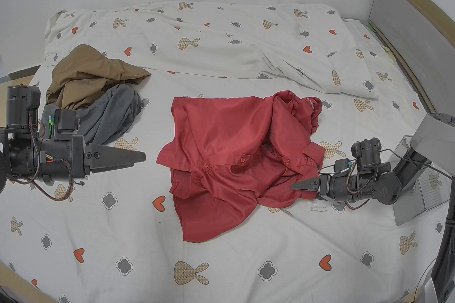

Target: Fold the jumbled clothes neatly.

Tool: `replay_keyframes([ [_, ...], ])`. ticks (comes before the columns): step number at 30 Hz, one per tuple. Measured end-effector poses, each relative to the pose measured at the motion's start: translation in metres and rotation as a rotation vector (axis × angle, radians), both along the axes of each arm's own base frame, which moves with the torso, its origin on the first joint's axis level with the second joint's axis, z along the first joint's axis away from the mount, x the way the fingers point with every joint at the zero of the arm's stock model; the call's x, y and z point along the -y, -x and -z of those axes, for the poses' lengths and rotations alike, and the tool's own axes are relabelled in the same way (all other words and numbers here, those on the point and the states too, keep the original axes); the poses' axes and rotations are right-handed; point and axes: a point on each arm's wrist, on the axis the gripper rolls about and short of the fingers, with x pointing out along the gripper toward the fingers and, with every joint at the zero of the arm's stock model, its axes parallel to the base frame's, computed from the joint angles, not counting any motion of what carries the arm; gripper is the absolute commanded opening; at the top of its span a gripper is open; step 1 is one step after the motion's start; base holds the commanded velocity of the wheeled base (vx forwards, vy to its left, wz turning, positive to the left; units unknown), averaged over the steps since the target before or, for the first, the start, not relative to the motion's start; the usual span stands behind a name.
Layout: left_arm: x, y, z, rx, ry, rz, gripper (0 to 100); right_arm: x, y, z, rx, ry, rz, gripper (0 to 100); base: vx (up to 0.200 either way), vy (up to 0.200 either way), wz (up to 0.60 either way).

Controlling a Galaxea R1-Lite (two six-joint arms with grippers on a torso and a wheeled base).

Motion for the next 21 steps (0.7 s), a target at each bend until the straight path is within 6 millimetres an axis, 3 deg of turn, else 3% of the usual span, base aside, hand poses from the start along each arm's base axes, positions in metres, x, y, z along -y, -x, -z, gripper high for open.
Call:
replay_keyframes([
  [1,0.000,0.000,0.000,0.000,0.000,0.000,100,-0.001,-0.001,0.000,0.006,-0.001,0.000,100,0.000,0.000,0.00],
  [2,0.000,0.000,0.000,0.000,0.000,0.000,100,-0.001,-0.002,0.001,0.013,-0.003,0.000,0,0.000,0.000,0.00],
  [14,0.000,-0.001,0.001,-0.003,0.000,-0.001,100,0.000,-0.002,0.005,-0.034,-0.031,0.033,0,0.000,0.000,0.00],
  [21,0.000,-0.001,0.001,-0.002,0.000,-0.001,100,0.004,0.016,-0.027,-0.034,-0.046,0.055,0,0.000,0.000,0.00],
])
